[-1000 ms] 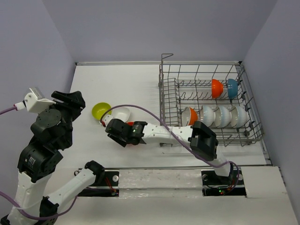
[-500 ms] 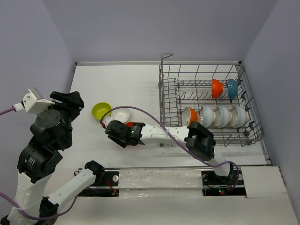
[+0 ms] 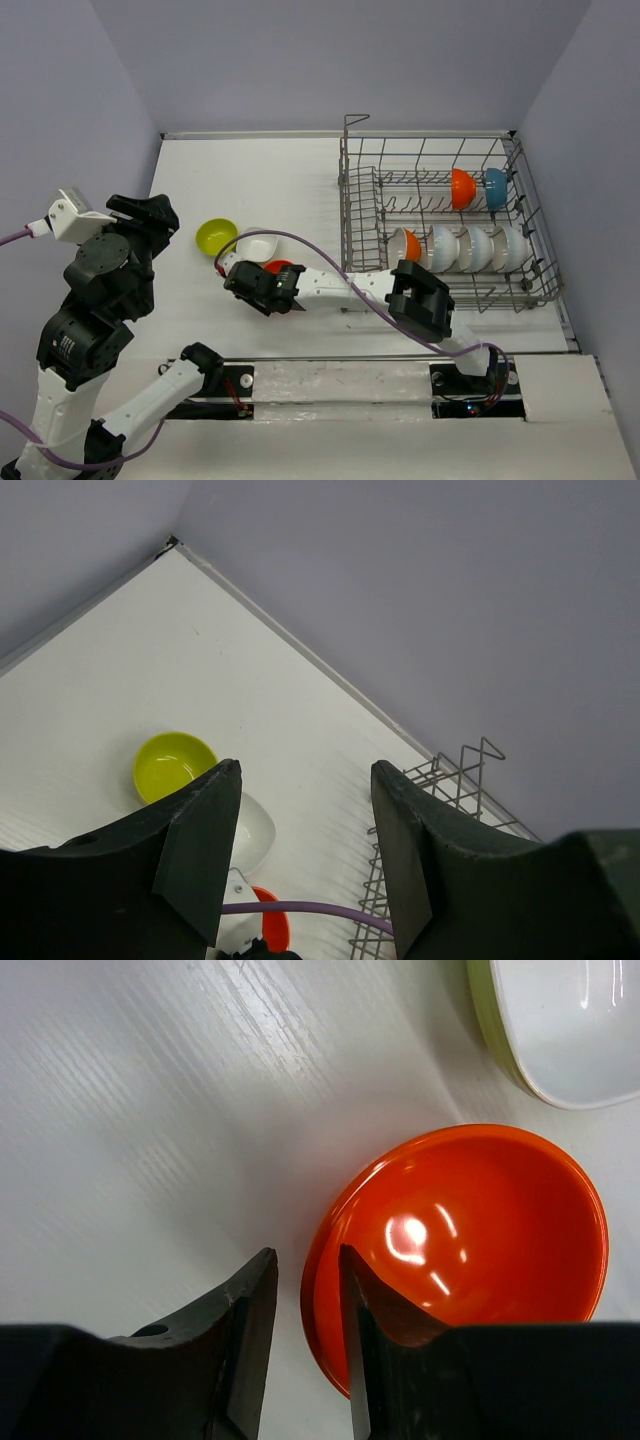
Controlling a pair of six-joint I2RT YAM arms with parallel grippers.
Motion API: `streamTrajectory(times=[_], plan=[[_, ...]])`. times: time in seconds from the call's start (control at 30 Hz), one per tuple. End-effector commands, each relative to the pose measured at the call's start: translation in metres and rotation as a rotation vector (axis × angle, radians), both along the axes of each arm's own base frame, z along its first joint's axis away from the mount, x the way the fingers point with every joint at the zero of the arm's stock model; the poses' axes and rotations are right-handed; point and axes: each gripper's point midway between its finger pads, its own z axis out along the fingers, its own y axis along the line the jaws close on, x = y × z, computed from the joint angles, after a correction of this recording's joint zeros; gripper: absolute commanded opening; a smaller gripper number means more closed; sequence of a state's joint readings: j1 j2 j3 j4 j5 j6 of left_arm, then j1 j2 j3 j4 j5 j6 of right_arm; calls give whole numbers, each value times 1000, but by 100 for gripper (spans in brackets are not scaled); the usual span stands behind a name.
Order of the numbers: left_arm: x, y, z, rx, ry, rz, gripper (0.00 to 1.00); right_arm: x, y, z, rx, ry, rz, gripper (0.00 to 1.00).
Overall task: Load the bowls into the dish rack
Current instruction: Pick up the bowl from the center of the board.
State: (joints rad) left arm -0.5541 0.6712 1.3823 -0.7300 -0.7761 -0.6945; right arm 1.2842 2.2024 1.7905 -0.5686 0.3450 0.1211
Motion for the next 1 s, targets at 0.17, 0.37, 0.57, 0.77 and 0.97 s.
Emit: streamTrajectory(times=[0.17,0.37,0.57,0.77,0.97], plan=[[2,5,8,-14,-38,32,64,7,11,20,60,-48,-24,36],[3,3,6,-14,-36,27,63,8,9,32,77,-62,-29,36],[4,1,6,-15,-35,20,63,9,8,39,85,-73,-35,37],[5,0,6,-15,-33,15,64,11,5,50,96,-87,-44,37],[6,-2,5,-17,-33,9,63,11,3,53,95,-89,-44,37]])
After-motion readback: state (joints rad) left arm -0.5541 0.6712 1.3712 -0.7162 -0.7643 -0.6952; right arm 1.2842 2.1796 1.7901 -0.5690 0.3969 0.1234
